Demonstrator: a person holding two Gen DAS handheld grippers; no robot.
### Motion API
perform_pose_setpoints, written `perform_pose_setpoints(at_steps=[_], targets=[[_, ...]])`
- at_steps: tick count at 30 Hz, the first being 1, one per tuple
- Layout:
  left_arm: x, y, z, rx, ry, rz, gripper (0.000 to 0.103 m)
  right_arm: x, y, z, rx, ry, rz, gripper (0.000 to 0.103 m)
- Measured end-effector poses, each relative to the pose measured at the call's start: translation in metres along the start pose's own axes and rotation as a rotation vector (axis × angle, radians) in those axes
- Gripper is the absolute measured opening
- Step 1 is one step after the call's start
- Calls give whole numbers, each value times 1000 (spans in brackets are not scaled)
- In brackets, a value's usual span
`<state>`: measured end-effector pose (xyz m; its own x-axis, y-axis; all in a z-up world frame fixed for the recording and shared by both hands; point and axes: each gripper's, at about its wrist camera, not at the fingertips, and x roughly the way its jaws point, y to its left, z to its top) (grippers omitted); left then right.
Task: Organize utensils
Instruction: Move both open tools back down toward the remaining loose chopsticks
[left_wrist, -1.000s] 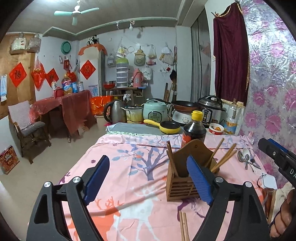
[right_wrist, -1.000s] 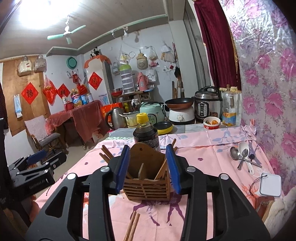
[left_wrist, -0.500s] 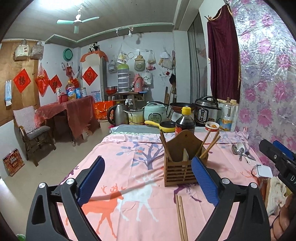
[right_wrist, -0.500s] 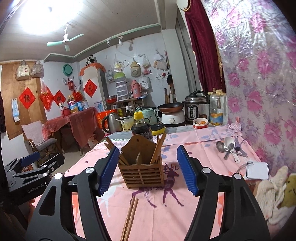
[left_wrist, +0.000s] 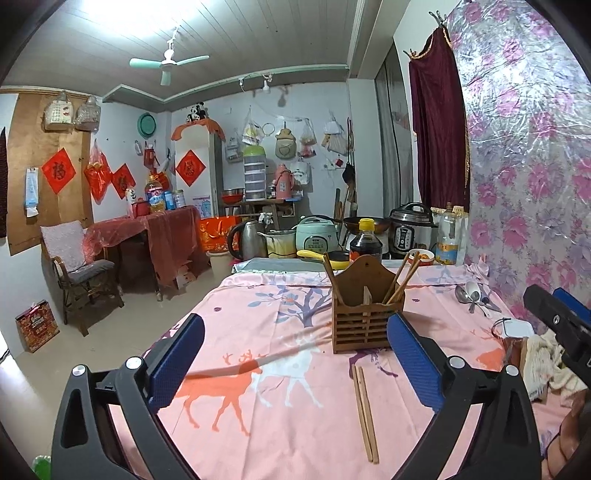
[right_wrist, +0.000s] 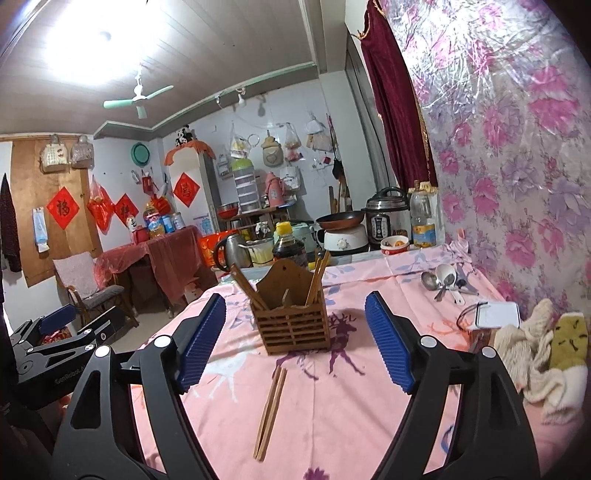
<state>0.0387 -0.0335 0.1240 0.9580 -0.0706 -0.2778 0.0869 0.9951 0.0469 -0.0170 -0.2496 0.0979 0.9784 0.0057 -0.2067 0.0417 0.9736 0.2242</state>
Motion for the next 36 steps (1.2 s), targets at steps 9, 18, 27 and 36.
perform_pose_setpoints(at_steps=[9,18,27,36], targets=[[-14,0,-39,15,49,21,97,-12,-6,-36,17,68,6,85],[44,32,-100,-59,285,58,97,22,-15,-86,15,222,-34,85],[88,67,-146,-141,444,112,97,69,4,-156,-174,444,-28,85],[111,76,-173,-173,535,111,97,96,19,-184,-240,545,6,80]])
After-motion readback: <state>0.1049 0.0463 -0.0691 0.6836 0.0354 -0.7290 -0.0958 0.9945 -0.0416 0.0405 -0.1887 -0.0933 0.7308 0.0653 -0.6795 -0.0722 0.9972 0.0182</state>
